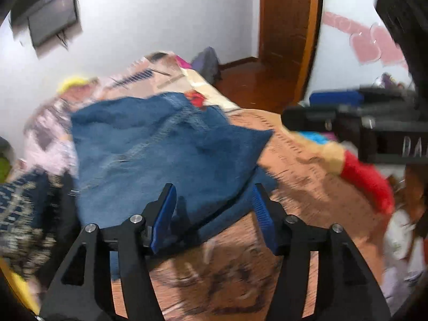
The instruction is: Fold large clothes
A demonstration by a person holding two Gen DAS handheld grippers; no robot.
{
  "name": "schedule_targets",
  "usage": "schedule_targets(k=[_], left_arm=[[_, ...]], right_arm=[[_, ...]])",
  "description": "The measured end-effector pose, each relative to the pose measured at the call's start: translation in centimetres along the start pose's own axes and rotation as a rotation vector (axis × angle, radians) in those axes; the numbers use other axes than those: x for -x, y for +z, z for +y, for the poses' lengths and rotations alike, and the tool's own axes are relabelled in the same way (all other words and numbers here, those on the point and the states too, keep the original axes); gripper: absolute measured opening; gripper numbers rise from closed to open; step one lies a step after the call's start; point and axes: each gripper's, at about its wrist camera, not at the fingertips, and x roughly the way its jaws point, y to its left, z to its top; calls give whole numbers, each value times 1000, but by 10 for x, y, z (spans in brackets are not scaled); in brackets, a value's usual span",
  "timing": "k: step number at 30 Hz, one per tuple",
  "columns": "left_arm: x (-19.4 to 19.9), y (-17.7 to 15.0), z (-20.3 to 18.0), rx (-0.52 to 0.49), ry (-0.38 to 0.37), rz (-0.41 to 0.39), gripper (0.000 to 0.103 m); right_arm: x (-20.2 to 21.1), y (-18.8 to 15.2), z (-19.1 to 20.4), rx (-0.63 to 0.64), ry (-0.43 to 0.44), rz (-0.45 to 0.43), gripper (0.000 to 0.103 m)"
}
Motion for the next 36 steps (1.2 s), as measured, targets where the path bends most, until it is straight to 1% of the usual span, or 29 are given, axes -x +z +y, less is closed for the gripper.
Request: schedule_targets(k=[1, 3, 4, 7, 10, 12, 15, 18, 20, 23, 25, 27, 30, 34, 36], left_arm=[[5, -2, 0, -6, 26, -9, 65], [15, -5, 11, -1, 96, -30, 79], [18, -7, 17, 11, 119, -39, 81], [21, -10, 43, 67, 148, -39, 82], [19, -17, 66, 132, 171, -23, 82], [13, -21, 83, 175, 182, -11, 82], [1, -29, 98, 207, 212, 9, 82], [-12, -40, 105, 227, 206, 47, 82], [-22, -51, 110, 251, 191, 80, 82], [-25, -59, 117, 291, 154, 81, 83], [-22, -57, 120, 298, 140, 80, 83], [-19, -52, 122, 288, 145, 74, 83], [-15, -40, 128, 270, 160, 49, 83], [-19, -26, 140, 276, 189, 29, 83], [-25, -22, 148, 289, 182, 27, 83]], right_arm=[[-2, 2, 4, 8, 3, -4, 60], [-7, 8, 14, 25, 15, -12, 64], [-10, 10, 18, 27, 18, -17, 64], [-20, 12, 29, 30, 42, -25, 65], [-36, 12, 36, 30, 53, -2, 65], [-46, 12, 39, 38, 42, 22, 65], [-57, 7, 38, 50, 7, 56, 65], [-67, 1, 29, 49, -30, 91, 65], [-71, -4, 24, 45, -40, 111, 65], [-73, -11, 14, 19, -19, 133, 69], [-70, -10, 14, 15, -10, 137, 69], [-67, -5, 16, 26, -4, 142, 69], [-63, 5, 22, 52, 7, 122, 69], [-70, 19, 28, 65, 33, 106, 69], [-79, 24, 27, 49, 47, 106, 69]])
